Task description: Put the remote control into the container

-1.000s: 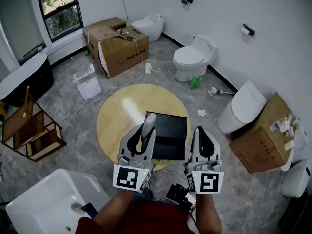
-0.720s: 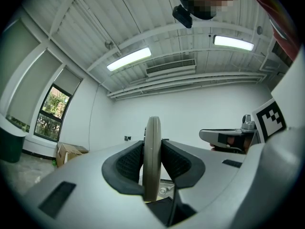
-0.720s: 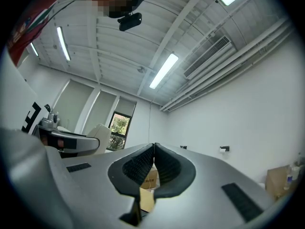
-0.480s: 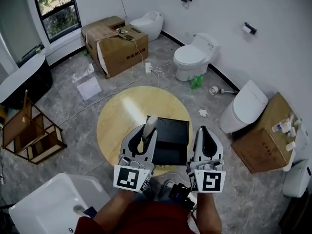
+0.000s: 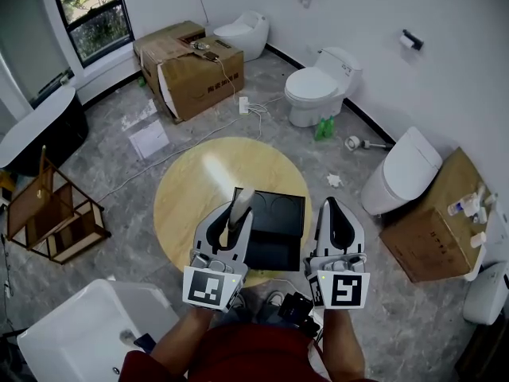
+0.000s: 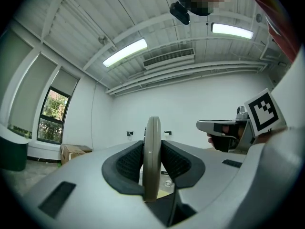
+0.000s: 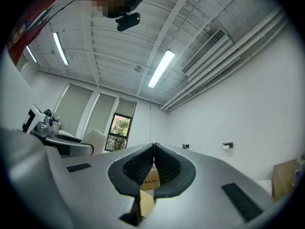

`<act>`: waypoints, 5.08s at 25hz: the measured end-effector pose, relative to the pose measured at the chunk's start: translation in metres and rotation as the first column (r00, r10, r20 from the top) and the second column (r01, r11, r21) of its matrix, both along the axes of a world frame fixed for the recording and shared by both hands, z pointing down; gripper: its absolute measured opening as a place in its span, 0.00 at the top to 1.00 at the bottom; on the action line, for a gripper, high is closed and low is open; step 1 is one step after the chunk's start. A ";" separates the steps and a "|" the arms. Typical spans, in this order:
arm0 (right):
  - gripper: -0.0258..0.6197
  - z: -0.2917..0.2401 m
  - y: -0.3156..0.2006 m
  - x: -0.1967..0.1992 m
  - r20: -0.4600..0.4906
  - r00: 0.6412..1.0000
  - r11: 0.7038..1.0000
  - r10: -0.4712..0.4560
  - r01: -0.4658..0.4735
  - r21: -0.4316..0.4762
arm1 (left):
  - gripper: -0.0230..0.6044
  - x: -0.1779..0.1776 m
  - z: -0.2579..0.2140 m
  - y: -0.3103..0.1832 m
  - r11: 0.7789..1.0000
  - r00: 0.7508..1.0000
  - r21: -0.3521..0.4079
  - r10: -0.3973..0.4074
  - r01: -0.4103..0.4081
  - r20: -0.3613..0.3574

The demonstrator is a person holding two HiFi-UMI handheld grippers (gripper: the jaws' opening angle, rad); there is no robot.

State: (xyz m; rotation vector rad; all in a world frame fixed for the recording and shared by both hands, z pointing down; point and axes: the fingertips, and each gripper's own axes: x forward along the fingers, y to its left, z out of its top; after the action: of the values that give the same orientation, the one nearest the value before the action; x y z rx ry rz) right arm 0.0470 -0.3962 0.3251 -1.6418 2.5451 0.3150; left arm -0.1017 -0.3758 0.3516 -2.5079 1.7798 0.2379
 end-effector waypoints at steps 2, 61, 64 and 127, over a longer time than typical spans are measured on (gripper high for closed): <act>0.93 0.002 -0.003 0.001 0.005 1.000 1.000 -0.003 0.003 -0.004 | 0.78 0.003 0.006 -0.001 1.000 1.000 -0.014 0.008 -0.007 0.028; 0.93 0.019 -0.010 0.009 0.000 1.000 0.999 0.010 -0.010 -0.035 | 0.78 0.047 0.341 0.023 0.547 0.711 -0.837 0.598 -0.025 0.369; 0.93 0.022 -0.009 0.007 -0.004 1.000 0.999 0.007 -0.007 -0.038 | 0.78 0.045 0.348 0.021 0.532 0.710 -0.846 0.600 -0.010 0.369; 0.93 0.023 -0.009 0.008 -0.001 1.000 0.999 0.009 -0.009 -0.038 | 0.66 0.045 0.207 -0.023 0.813 0.912 -0.577 0.288 -0.073 0.291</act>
State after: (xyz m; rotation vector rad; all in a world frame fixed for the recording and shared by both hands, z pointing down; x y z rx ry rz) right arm 0.0555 -0.4051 0.3483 -1.6663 2.5606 0.2694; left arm -0.0570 -0.3985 0.5583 -2.8312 1.6129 -0.8226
